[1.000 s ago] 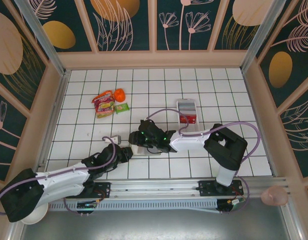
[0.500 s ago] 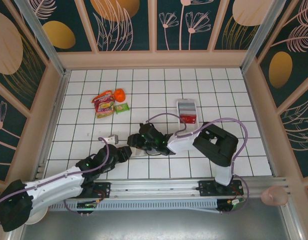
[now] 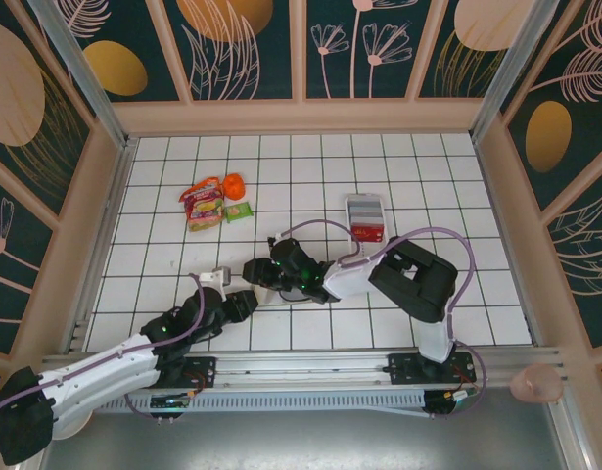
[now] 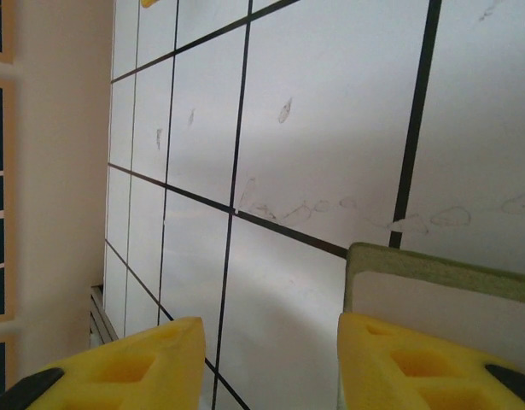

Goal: Put the credit cards into the card holder
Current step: Open the card holder at the bottom-center of the table.

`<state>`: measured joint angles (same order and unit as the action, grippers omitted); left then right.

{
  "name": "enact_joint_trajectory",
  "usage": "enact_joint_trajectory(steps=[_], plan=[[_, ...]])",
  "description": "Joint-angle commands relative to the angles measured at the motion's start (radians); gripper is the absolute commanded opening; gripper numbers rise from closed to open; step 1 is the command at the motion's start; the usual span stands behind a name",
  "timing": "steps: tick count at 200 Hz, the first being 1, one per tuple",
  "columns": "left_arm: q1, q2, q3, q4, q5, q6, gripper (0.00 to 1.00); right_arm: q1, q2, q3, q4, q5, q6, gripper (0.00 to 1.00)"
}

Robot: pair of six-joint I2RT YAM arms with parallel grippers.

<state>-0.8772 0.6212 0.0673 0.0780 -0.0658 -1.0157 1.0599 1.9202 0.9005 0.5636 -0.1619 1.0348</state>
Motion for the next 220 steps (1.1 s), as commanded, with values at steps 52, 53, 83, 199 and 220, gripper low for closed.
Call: enact_joint_trajectory(steps=[52,53,83,199,220], plan=[[0.0,0.029,-0.008,0.067,0.018,0.005,0.38,-0.021,0.006,0.104,0.02,-0.014,-0.063,0.46],[-0.001,0.029,-0.008,0.068,0.018,0.006,0.38,-0.021,0.006,0.105,0.017,-0.014,-0.066,0.46],[-0.001,0.072,0.004,0.081,0.0,0.012,0.44,-0.038,0.006,0.159,-0.002,-0.007,-0.094,0.46],[-0.002,0.232,0.037,0.131,-0.085,0.027,0.52,-0.055,-0.338,0.203,-0.599,0.385,-0.28,0.47],[-0.001,0.242,0.035,0.138,-0.081,0.025,0.52,-0.055,-0.459,0.057,-0.662,0.411,-0.188,0.53]])
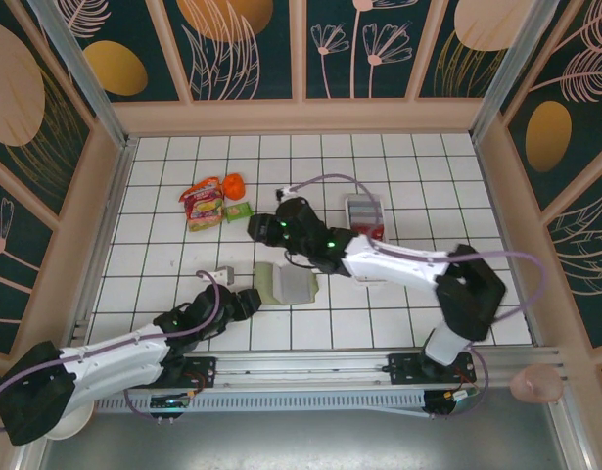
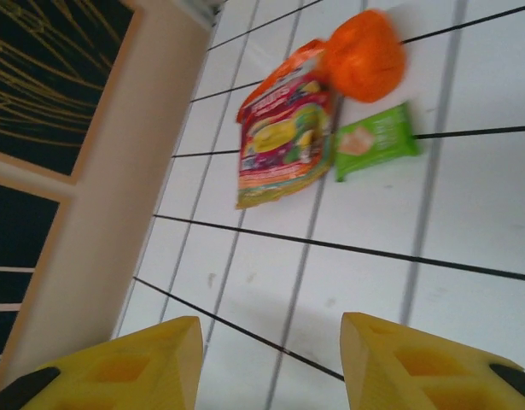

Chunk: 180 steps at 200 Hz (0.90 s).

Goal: Put the credit cards into the card holder
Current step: Open the card holder at the bottom-center of the table.

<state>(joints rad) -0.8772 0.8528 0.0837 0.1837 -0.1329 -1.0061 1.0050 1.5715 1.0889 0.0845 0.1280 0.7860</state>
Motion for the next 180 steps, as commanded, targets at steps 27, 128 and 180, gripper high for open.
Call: enact_joint_trajectory(steps=[27,128,180], plan=[[-0.001,0.015,0.02,0.034,-0.015,0.014,0.51,0.022,-0.152,-0.287,-0.16,0.04,0.186,0.83],[-0.001,0.017,0.006,0.028,-0.007,0.004,0.51,0.107,0.041,-0.259,-0.078,-0.046,0.254,0.9],[-0.001,-0.006,-0.001,0.014,-0.01,0.006,0.5,0.117,0.098,-0.226,-0.087,-0.054,0.262,0.9]])
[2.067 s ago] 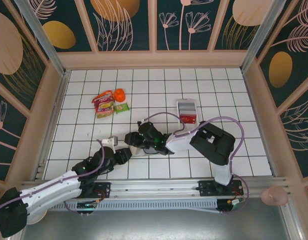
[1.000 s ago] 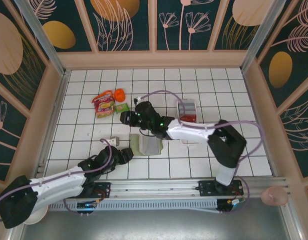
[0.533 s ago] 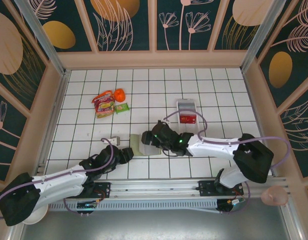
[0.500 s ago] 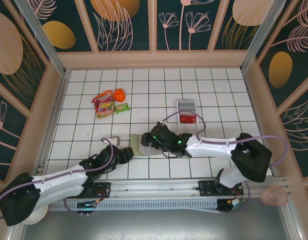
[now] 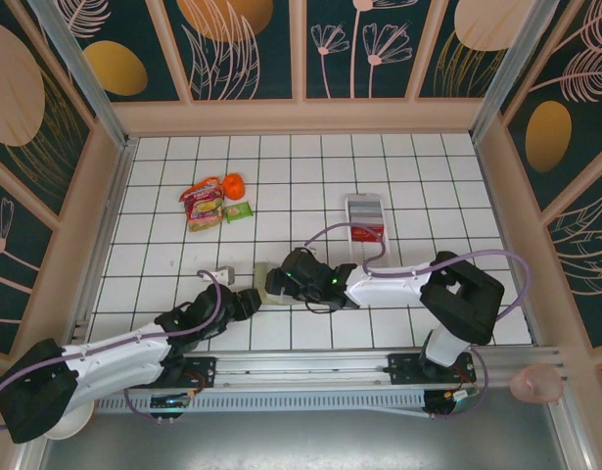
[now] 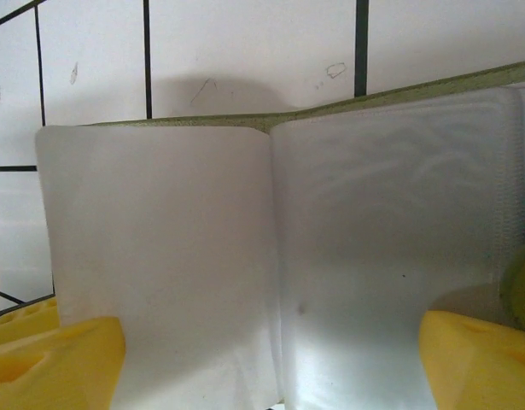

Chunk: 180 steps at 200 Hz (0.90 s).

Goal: Put the credit cards into the card holder
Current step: Open the card holder at the bottom-center of the table.

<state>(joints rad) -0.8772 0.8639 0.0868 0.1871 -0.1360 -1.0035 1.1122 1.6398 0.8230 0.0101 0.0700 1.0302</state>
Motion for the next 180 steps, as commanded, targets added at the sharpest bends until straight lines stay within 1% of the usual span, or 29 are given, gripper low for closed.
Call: enact_joint_trajectory(steps=[1,28,43,59,64,100,106,133,147,163,180], plan=[[0.0,-0.019,-0.003,0.01,-0.007,0.003,0.5,0.01,0.031,0.04,-0.012,0.004,0.018,0.9],[-0.002,-0.048,-0.01,-0.016,-0.022,-0.003,0.51,0.016,0.052,0.05,-0.003,-0.011,0.029,0.9],[0.0,-0.073,-0.018,-0.028,-0.033,-0.016,0.52,0.017,0.057,0.05,0.039,-0.019,0.035,0.91],[-0.001,-0.1,-0.019,-0.073,-0.064,-0.047,0.57,0.017,0.056,0.043,0.107,-0.028,0.042,0.91],[-0.001,-0.107,-0.017,-0.093,-0.076,-0.055,0.58,0.017,0.056,0.042,0.125,-0.029,0.044,0.91],[0.0,-0.144,0.012,-0.195,-0.13,-0.087,0.57,0.014,0.082,0.033,0.269,-0.049,0.054,0.91],[0.001,-0.147,0.024,-0.217,-0.146,-0.091,0.57,0.014,0.09,0.033,0.284,-0.078,0.058,0.91],[0.0,-0.161,0.074,-0.327,-0.244,-0.114,0.56,0.014,0.112,0.029,0.345,-0.097,0.076,0.91],[0.0,-0.171,0.101,-0.397,-0.299,-0.14,0.52,0.012,0.116,0.02,0.376,-0.104,0.09,0.91],[0.001,-0.182,0.121,-0.431,-0.334,-0.147,0.51,0.009,0.123,0.003,0.42,-0.118,0.112,0.91],[0.001,-0.182,0.137,-0.442,-0.347,-0.152,0.51,0.006,0.13,-0.019,0.487,-0.141,0.14,0.91]])
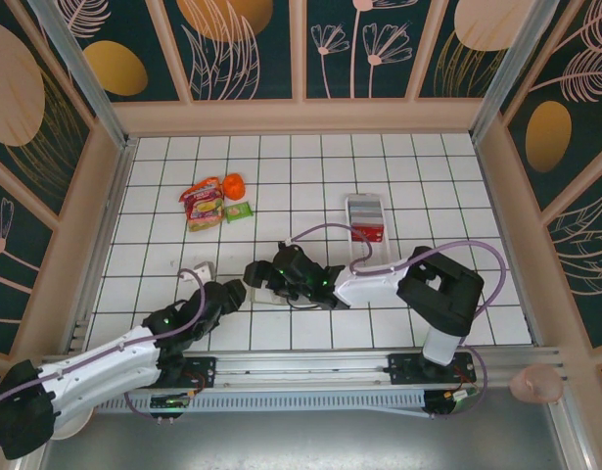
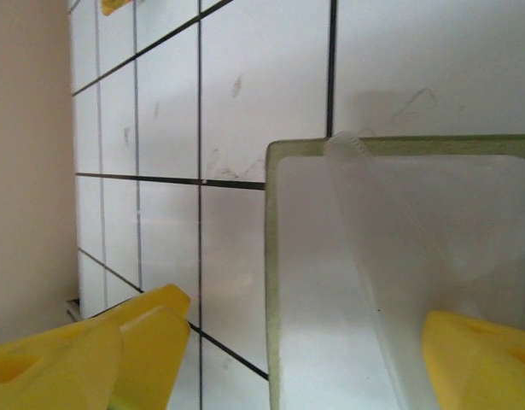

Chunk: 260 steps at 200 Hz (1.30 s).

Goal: Put the credit cards into the card holder
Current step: Open the card holder at the bottom-center of the table.

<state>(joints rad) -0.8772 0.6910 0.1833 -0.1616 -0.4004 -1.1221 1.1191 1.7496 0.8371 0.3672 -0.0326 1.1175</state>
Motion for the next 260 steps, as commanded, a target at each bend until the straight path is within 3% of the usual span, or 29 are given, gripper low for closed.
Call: enact_joint_trajectory(steps=[1,20,39,67,83,117,144,163,180,213,260], plan=[[0.001,-0.009,0.042,-0.093,-0.083,-0.034,0.5,-0.001,0.02,-0.035,0.132,-0.039,0.055,0.91],[0.013,0.008,0.073,-0.09,-0.072,-0.021,0.48,-0.002,0.026,-0.039,0.147,-0.04,0.067,0.9],[0.058,0.039,0.111,-0.066,-0.035,0.011,0.4,-0.003,0.033,-0.043,0.15,-0.036,0.079,0.89],[0.21,0.091,0.126,0.042,0.163,0.05,0.28,-0.003,0.039,-0.055,0.168,-0.034,0.087,0.86],[0.257,0.124,0.153,0.08,0.206,0.084,0.25,-0.004,0.04,-0.066,0.18,-0.033,0.09,0.85],[0.369,0.211,0.216,0.143,0.352,0.129,0.09,-0.005,0.055,-0.076,0.201,-0.04,0.099,0.81],[0.439,0.325,0.244,0.246,0.506,0.158,0.08,-0.005,0.06,-0.073,0.196,-0.038,0.081,0.76],[0.451,0.446,0.305,0.288,0.619,0.214,0.07,-0.005,0.066,-0.069,0.195,-0.044,0.062,0.74],[0.456,0.559,0.369,0.275,0.679,0.267,0.0,0.0,0.072,-0.051,0.168,-0.043,0.041,0.73],[0.458,0.708,0.432,0.274,0.8,0.326,0.0,0.008,0.073,-0.034,0.131,-0.023,0.017,0.73],[0.458,0.811,0.432,0.264,0.837,0.364,0.0,0.015,0.076,-0.027,0.112,-0.017,-0.004,0.73]])
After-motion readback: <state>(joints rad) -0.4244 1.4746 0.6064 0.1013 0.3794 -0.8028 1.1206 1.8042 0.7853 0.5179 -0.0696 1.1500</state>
